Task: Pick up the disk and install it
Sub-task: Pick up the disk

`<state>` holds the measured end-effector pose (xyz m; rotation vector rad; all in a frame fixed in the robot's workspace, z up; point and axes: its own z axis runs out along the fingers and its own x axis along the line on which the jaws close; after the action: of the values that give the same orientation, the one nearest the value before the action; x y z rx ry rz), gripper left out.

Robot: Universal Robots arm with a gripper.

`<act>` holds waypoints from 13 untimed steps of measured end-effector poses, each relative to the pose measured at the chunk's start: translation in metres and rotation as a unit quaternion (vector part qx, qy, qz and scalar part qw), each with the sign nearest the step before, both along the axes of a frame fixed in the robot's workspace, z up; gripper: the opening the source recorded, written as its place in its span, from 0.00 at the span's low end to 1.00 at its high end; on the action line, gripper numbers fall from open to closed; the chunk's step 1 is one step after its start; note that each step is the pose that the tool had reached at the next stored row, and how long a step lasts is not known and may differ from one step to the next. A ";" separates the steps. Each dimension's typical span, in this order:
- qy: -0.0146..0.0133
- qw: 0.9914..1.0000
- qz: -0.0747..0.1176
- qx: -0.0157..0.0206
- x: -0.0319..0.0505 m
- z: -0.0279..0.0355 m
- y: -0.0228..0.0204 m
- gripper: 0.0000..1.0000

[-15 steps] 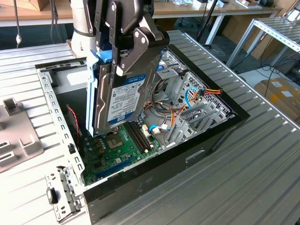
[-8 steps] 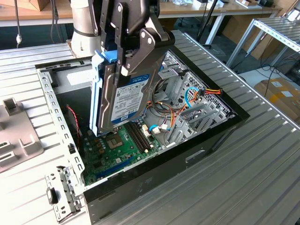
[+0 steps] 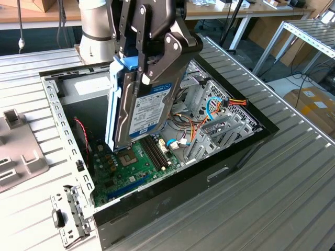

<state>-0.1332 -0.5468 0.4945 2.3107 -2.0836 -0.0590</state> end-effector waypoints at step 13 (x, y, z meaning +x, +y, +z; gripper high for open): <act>0.000 1.000 0.000 0.000 0.0119 -0.0009 -0.0010 0.37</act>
<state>-0.1213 -0.5477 0.4935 2.3107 -2.0837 -0.0592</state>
